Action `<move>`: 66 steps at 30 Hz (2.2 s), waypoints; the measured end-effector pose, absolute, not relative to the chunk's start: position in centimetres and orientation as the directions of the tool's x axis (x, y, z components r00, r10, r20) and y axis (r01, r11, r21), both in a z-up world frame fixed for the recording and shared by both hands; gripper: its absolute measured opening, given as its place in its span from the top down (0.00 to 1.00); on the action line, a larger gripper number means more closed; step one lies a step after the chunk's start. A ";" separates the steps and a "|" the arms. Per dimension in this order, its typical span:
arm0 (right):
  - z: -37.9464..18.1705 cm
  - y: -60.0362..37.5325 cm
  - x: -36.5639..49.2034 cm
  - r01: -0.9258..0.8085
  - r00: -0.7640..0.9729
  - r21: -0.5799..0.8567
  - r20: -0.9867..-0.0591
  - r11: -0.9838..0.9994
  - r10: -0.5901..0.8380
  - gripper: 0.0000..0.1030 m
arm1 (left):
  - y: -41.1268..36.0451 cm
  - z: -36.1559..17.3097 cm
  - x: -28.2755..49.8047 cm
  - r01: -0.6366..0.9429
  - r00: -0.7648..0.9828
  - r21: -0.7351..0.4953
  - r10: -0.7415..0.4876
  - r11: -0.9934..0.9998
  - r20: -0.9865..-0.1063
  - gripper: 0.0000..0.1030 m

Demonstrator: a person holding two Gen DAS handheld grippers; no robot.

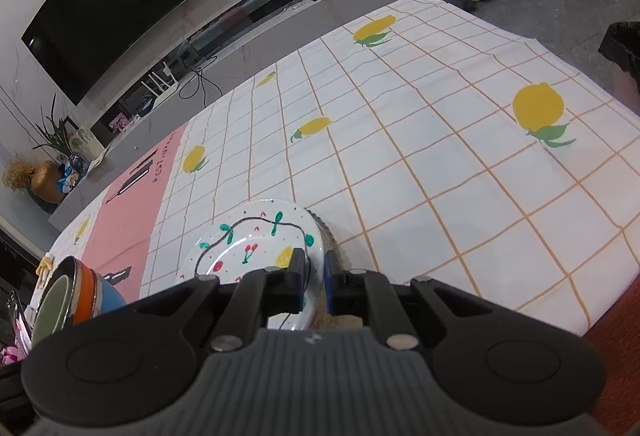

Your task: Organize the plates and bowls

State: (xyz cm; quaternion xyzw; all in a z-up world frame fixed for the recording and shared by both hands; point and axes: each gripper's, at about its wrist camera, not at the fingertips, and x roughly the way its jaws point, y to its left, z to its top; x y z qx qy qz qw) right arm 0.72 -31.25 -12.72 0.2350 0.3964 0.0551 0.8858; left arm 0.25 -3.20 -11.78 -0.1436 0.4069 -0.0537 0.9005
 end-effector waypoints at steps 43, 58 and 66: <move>-8.3 -28.9 -0.5 0.059 0.716 0.375 -0.661 0.925 0.223 0.53 | -3.8 -5.5 -1.1 0.184 0.665 -0.224 -0.289 0.957 -0.689 0.72; -5.5 -23.6 0.4 0.022 0.594 0.496 -0.705 0.868 0.388 0.13 | 4.0 0.0 -1.7 0.147 0.721 -0.232 -0.265 0.962 -0.641 0.26; -5.5 -19.1 1.2 -0.023 0.540 0.521 -0.712 0.853 0.450 0.08 | 11.1 -0.2 -1.4 -0.029 0.769 -0.337 -0.194 0.941 -0.609 0.20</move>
